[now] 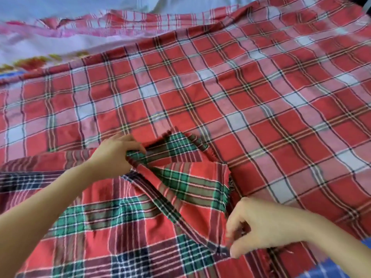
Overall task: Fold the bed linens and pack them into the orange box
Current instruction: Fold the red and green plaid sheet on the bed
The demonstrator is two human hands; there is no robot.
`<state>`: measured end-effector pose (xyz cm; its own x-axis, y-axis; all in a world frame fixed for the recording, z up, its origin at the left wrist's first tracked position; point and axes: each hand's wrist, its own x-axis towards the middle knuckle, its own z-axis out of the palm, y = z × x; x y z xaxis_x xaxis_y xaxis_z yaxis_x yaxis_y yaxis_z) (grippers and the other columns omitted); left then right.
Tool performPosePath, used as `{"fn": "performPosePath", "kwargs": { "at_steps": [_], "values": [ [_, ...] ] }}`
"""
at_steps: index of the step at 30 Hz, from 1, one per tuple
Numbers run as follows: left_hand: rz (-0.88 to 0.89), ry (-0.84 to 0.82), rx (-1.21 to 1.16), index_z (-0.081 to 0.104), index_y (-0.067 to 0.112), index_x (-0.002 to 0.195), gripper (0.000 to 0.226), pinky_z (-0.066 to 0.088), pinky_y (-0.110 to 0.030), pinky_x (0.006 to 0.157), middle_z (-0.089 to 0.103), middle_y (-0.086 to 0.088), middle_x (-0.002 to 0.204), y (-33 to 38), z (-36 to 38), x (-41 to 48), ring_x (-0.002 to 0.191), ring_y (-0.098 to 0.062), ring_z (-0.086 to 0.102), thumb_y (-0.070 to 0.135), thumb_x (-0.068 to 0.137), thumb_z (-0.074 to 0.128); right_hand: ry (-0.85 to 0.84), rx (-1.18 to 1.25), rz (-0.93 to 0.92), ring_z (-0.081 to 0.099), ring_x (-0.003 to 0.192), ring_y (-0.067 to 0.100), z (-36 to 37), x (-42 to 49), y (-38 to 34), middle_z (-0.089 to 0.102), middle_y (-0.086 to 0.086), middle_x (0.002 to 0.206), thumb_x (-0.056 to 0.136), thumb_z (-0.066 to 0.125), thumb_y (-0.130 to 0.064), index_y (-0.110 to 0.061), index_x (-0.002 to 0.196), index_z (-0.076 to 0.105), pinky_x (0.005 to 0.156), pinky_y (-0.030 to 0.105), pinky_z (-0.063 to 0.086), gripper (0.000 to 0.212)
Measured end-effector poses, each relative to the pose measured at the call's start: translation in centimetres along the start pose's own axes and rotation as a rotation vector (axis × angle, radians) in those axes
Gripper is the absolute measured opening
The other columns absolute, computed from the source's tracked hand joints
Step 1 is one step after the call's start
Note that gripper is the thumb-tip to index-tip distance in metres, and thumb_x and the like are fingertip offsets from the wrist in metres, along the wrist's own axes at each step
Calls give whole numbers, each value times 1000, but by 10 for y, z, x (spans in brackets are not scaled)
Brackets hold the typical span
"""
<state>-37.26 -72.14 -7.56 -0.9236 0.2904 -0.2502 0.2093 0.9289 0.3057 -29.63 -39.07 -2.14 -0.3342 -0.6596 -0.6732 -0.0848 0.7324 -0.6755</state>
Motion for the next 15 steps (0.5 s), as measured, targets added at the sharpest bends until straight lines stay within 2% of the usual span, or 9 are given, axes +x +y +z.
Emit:
{"fn": "performPosePath", "kwargs": {
  "at_steps": [2,5,6,8,9,10,12,14,15],
  "values": [
    [-57,86,-58,73,29,86,44,45,-37,89,65,3,104,-2,-2,-5,101,-27,58,18,54,45,137,141,-9,63,64,8,-14,9,2,72,2,75,84,68,-25,-10,80,74,63,25,50,16],
    [-165,218,-51,71,22,102,40,43,-37,89,66,-3,113,6,-2,14,106,-31,57,34,70,49,859,134,119,66,71,22,-43,54,17,71,7,73,91,56,-25,-6,77,70,67,31,52,28],
    [-175,193,-18,65,22,114,43,44,-39,92,65,-2,117,11,0,24,109,-32,56,43,77,54,984,43,211,65,77,27,-54,73,19,70,11,78,92,54,-29,-4,81,70,71,33,51,32],
    [-198,78,55,58,23,120,47,44,-37,91,65,1,116,22,3,46,110,-28,57,52,83,60,963,22,303,62,76,34,-70,107,18,67,21,79,91,57,-33,2,81,68,68,34,49,38],
    [-203,26,107,61,24,115,43,45,-35,88,67,1,111,27,6,56,107,-27,58,54,83,60,894,61,285,58,63,32,-75,123,18,61,20,65,88,62,-32,2,68,63,59,33,44,40],
    [-201,-9,155,63,23,108,38,46,-33,85,68,0,105,31,9,63,103,-26,60,52,84,59,820,99,279,47,50,27,-78,135,14,47,13,50,85,67,-29,-3,54,51,52,31,33,44],
    [-192,-15,171,67,22,101,27,47,-32,81,69,-3,99,36,8,69,97,-27,61,44,88,58,717,149,284,33,46,19,-80,149,10,30,2,46,79,71,-21,-12,47,35,53,30,23,49],
    [-196,34,96,70,21,102,22,48,-33,78,69,-3,98,36,0,67,94,-28,61,35,89,59,790,209,252,39,50,20,-87,145,7,36,3,47,76,70,-16,-13,47,41,57,29,30,41],
    [-206,65,34,70,21,101,20,47,-32,74,69,-3,97,35,-5,65,91,-27,61,33,89,60,920,239,228,46,54,22,-92,136,7,43,4,50,76,70,-15,-13,51,50,58,30,35,32]
  ]
}}
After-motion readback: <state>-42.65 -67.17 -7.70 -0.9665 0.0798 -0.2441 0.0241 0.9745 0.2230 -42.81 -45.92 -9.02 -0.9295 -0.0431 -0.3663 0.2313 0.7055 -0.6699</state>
